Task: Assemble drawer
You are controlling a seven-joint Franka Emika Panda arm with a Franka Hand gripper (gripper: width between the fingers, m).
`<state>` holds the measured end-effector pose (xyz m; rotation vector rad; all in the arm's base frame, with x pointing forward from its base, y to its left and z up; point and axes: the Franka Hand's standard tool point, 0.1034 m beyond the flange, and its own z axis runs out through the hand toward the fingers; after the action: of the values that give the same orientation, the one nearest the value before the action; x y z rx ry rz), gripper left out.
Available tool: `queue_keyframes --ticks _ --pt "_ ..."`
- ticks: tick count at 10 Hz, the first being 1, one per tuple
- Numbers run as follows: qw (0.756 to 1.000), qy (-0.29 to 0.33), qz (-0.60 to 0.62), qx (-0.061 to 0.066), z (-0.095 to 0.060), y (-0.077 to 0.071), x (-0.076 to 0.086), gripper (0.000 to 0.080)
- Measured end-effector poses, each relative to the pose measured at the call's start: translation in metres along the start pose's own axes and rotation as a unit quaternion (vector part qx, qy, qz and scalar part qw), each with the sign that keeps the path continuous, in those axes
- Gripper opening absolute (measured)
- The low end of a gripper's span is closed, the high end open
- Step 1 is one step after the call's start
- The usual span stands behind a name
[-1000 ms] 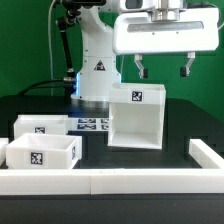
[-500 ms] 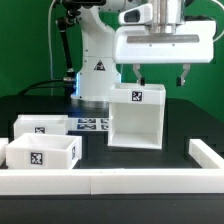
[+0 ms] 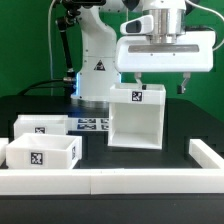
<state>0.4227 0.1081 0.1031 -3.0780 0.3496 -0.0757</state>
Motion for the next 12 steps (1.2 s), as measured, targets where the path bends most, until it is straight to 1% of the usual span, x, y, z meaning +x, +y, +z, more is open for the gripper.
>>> queue_keyframes --ticks 1,2,3,4,5,6,12 --pt "1.000 0.000 -0.004 0.000 0.0009 0.0005 0.0012 0.0522" --pt "1.000 0.000 -0.004 0.000 0.0021 0.0007 0.0011 0.0522" --pt "1.000 0.002 -0.004 0.001 0.0030 0.0008 0.0009 0.0384" --pt "1.000 0.001 -0.002 0.002 0.0029 0.0007 0.0010 0.0217" --pt "1.000 0.001 -0.002 0.002 0.0029 0.0006 0.0010 0.0217" --pt "1.000 0.002 -0.002 0.002 0.0029 0.0006 0.0010 0.0043" --pt "1.000 0.002 -0.002 0.002 0.0029 0.0006 0.0011 0.0036"
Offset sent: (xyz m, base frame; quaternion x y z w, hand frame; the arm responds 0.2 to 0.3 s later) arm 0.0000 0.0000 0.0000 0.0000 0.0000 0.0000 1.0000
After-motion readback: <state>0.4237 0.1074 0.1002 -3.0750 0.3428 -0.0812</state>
